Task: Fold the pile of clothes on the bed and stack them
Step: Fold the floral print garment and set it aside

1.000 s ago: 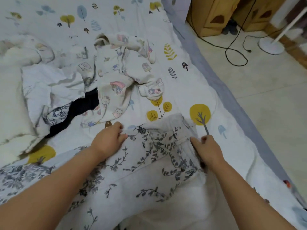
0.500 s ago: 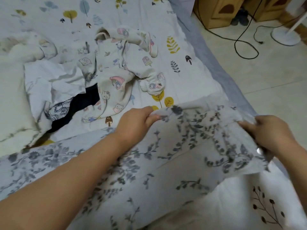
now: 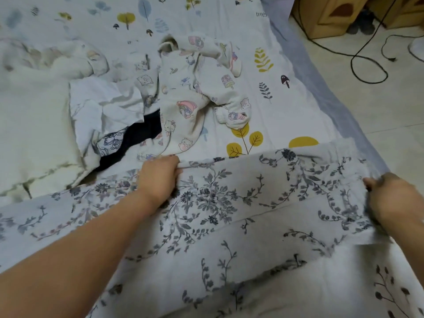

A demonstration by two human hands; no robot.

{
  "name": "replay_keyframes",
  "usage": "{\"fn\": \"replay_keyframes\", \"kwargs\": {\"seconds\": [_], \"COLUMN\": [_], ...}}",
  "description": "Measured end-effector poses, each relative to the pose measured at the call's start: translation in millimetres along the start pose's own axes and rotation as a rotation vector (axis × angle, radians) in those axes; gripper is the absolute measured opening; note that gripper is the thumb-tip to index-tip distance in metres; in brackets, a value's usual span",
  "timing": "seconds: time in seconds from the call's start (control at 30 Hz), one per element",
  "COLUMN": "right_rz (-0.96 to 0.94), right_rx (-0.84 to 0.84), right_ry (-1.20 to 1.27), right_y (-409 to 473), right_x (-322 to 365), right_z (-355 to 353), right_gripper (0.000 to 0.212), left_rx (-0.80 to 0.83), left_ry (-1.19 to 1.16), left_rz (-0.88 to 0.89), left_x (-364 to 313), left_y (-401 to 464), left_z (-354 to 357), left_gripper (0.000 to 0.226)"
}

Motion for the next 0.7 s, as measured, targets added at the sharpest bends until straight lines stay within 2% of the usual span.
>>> {"fn": "replay_keyframes", "kwargs": {"seconds": [0.03,0.1,0.17,0.2,0.3,0.4,0.5,0.57,0.63,0.67,0.7], "right_rz": [0.015,-0.052,-0.245,-0.385,-0.798,-1.027,-1.06,-1.05,-1.027,-1.0,-0.956], "right_rx": [-0.029,-0.192,-0.369,-0.388,-0.284,-0.196,-0.065,-0.003,0.024,0.064,0.123], "right_ry": [-0.001,0.001,0.109,0.156,0.17,0.074,0.029,-0.042,-0.122,-0.143,-0.121], "right_y": [0.3,-8.5,-32.8,-51.6,-102.8,-125.9,-134.2,-131.4,-123.4,-117.9,-112.2], "right_x": [-0.2,16.3,53.6,78.9,145.2,193.4,226.7,235.7,242.0,245.5,249.8], "right_z": [3.5,0.0,-4.1,-5.4,16.8,47.9,66.8,75.3,75.7,73.9,71.7], "right_gripper": [0.021,0.034,0.039,0.039,0.036,0.034,0.025,0.019,0.021,0.02,0.021], "left_rx": [-0.067,-0.155,-0.211,-0.201,0.037,0.22,0.338,0.476,0.625,0.651,0.604], "left_ry": [0.017,-0.01,-0.023,-0.004,0.096,0.143,0.075,0.1,0.074,0.003,-0.109], "left_rz": [0.0,-0.032,-0.036,-0.037,-0.167,-0.245,-0.264,-0.288,-0.322,-0.352,-0.385], "left_x": [-4.0,-0.4,17.0,29.3,65.5,92.5,112.0,129.3,152.7,164.5,174.4], "left_y": [-5.3,-18.2,-39.7,-52.6,-89.7,-106.0,-106.3,-103.0,-98.1,-94.8,-90.2], "left_z": [6.4,10.1,5.5,4.1,2.6,-3.5,-18.8,-31.9,-44.7,-49.8,-54.6], "left_gripper": [0.023,0.032,0.036,0.038,0.05,0.042,0.023,0.013,0.019,0.022,0.024]}}
Point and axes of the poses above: each hand's wrist, its own y-axis towards the middle knuckle, its own z-axis out of the palm, x = y × z, the point moved 2 cm from there along y, towards the middle knuckle, and after that the axes turned 5 degrees about -z, right-handed, at the moved point
